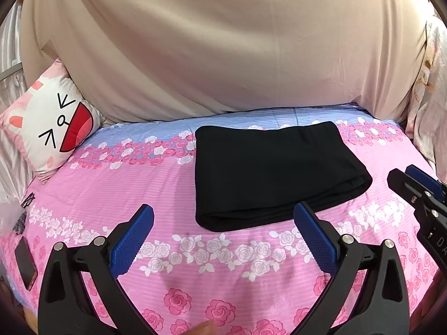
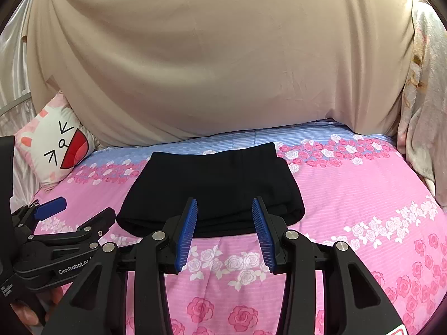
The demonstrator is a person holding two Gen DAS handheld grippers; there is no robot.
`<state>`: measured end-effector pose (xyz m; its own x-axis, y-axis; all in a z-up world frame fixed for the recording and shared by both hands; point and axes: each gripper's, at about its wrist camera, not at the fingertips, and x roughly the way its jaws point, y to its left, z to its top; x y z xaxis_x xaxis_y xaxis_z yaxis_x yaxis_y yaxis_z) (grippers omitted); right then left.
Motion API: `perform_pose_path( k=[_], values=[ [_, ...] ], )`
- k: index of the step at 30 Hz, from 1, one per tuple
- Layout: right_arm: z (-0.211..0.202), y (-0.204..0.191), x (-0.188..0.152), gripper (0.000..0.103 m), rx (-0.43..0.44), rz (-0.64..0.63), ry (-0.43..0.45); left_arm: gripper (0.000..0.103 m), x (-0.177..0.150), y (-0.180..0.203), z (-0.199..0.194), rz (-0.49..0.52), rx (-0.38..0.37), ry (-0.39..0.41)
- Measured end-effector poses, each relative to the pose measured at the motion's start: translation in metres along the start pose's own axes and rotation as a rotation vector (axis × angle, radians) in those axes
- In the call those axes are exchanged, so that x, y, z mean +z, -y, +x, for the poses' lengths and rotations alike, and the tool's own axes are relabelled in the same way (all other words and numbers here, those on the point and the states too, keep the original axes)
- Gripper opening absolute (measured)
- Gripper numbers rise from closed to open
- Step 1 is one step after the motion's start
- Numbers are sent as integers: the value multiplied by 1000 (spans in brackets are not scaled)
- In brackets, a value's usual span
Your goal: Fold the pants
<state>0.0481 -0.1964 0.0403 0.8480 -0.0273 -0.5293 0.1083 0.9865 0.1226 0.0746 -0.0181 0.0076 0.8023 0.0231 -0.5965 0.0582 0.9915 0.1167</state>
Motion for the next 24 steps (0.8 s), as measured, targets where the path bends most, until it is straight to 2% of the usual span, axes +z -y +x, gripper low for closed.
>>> perform_pose_path(
  k=[10,14,19,24],
  values=[
    [-1,-2,-3,41,4,-4,-5,98,-2,1,1,0,3,-8],
    [0,-1,-3,41,6,2,-8,98,-1,2,3,-3,-30,-19],
    [1,0,-3,41,7,4,-10,98,0,5,1,17,8,4],
    [1,0,-3,41,9,3,-11,98,1,7,1,24,-14,-5]
  ],
)
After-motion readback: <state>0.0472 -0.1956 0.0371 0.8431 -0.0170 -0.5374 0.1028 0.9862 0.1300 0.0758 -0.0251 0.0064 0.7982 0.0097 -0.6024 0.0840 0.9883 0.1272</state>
